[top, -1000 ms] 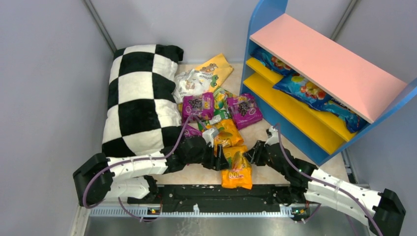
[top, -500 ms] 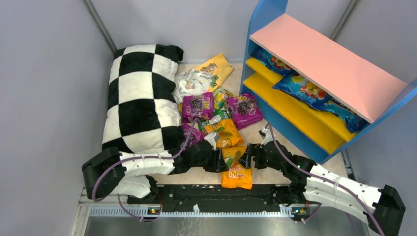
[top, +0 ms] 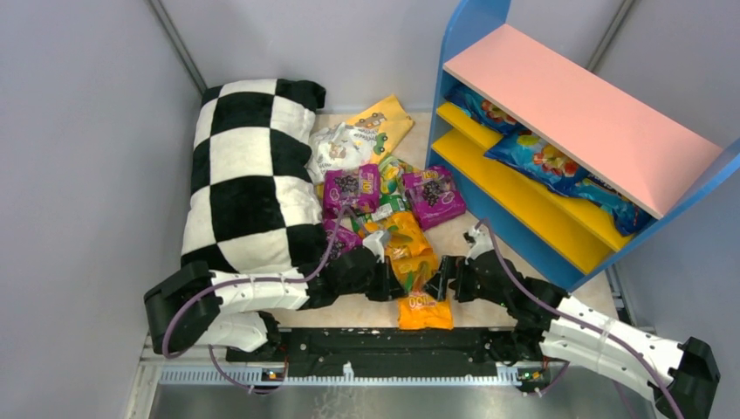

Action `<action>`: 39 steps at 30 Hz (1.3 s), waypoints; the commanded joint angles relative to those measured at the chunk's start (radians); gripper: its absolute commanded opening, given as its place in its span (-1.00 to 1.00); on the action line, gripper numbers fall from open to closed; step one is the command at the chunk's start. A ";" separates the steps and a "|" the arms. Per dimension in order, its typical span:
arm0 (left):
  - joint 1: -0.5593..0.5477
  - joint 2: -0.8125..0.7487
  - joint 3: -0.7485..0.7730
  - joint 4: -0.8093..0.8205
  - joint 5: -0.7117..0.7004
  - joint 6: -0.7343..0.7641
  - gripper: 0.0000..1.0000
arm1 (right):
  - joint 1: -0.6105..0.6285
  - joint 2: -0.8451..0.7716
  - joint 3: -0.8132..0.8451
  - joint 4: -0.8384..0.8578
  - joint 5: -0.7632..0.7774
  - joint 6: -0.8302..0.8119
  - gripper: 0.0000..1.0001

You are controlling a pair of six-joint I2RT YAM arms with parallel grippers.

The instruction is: Place and organize the candy bags onto the shelf

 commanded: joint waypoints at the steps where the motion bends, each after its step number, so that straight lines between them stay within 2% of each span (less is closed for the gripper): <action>1: 0.022 -0.104 0.015 0.065 -0.037 0.007 -1.00 | -0.008 -0.044 0.009 0.029 0.009 0.128 0.96; 8: 0.036 -0.256 -0.010 0.134 -0.079 0.031 -1.00 | -0.008 -0.157 -0.053 0.184 -0.012 0.377 0.98; 13: 0.036 -0.304 -0.029 0.194 -0.076 0.041 -1.00 | -0.010 -0.226 -0.075 0.114 0.056 0.545 0.97; 19: 0.036 -0.340 -0.012 0.223 -0.073 0.093 -1.00 | -0.011 -0.244 -0.066 0.013 0.062 0.567 0.98; 30: 0.036 -0.327 0.047 0.251 -0.017 0.192 -1.00 | -0.015 -0.263 -0.079 0.062 0.020 0.636 0.98; 34: 0.036 -0.326 0.079 0.260 0.019 0.220 -1.00 | -0.016 -0.256 -0.085 0.010 0.040 0.693 0.98; 39: 0.035 -0.328 0.103 0.267 0.043 0.241 -1.00 | -0.022 -0.293 -0.108 0.105 0.019 0.721 0.97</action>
